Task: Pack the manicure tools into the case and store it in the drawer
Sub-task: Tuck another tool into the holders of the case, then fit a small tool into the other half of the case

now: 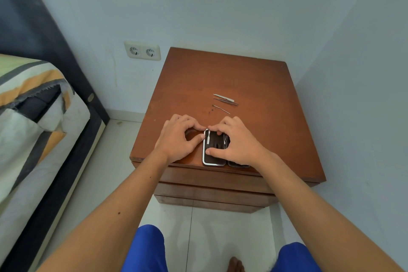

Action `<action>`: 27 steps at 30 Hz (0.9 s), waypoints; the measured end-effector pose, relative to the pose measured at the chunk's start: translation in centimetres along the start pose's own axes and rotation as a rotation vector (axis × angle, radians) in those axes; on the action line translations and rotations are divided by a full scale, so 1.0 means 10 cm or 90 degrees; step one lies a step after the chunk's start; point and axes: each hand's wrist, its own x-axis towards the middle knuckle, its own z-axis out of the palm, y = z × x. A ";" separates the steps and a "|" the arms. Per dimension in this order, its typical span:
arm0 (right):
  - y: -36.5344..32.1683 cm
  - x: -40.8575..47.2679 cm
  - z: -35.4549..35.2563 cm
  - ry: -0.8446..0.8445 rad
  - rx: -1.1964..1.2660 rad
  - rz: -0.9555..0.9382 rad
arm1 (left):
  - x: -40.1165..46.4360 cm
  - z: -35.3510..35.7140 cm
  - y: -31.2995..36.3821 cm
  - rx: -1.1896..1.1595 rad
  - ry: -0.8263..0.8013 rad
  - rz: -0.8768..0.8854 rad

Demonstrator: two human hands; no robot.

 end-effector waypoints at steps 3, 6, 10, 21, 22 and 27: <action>0.00 -0.05 0.02 0.003 -0.011 -0.015 | 0.00 0.00 0.00 0.002 0.001 0.001; -0.02 -0.08 0.02 0.000 -0.011 -0.021 | 0.00 0.00 0.01 0.005 0.003 0.001; -0.03 -0.10 0.01 -0.022 -0.017 -0.027 | -0.01 0.00 0.01 0.003 -0.001 -0.002; 0.17 0.17 -0.18 0.145 0.051 0.085 | 0.00 0.00 0.02 0.003 0.006 0.001; 0.20 0.24 -0.22 0.168 0.057 0.111 | 0.00 0.00 0.01 0.003 0.007 0.000; 0.28 0.59 -0.27 0.171 0.010 0.187 | 0.00 0.01 0.01 0.001 0.012 -0.004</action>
